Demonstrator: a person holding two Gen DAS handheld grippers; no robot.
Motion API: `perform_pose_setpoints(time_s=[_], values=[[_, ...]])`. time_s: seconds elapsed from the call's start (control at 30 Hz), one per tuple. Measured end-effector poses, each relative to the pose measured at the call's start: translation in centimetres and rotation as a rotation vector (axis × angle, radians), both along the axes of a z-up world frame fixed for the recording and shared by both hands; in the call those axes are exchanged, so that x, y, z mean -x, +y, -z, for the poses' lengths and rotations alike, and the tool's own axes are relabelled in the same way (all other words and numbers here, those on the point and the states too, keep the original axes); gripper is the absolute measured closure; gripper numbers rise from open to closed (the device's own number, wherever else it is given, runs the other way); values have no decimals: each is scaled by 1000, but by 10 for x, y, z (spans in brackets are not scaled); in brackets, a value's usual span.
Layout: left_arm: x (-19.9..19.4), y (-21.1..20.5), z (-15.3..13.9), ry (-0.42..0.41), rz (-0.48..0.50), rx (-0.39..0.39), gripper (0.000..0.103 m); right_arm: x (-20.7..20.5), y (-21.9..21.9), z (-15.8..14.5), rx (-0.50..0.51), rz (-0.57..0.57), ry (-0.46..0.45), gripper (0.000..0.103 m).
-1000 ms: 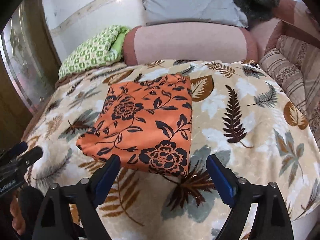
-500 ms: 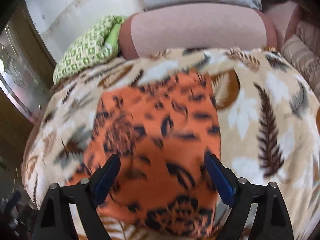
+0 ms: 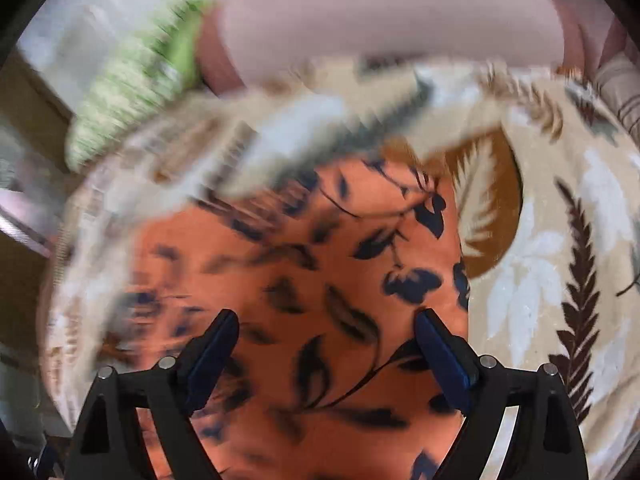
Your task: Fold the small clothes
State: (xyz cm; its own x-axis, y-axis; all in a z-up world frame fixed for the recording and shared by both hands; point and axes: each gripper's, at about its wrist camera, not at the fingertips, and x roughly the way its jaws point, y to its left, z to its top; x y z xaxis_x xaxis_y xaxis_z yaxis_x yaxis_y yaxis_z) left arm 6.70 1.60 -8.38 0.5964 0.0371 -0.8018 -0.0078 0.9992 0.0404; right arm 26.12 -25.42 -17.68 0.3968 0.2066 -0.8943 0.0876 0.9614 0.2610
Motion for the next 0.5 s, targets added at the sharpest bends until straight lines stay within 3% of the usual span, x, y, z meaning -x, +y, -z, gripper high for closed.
perform_pose_setpoints(time_s=[0.17,0.5], values=[[0,-9,0,-5,25,2,20,44,-3,-36,-66,9,-130,11],[26,-34,-19,-48,61,28,20,224,3,-84,102,16,-342,11]])
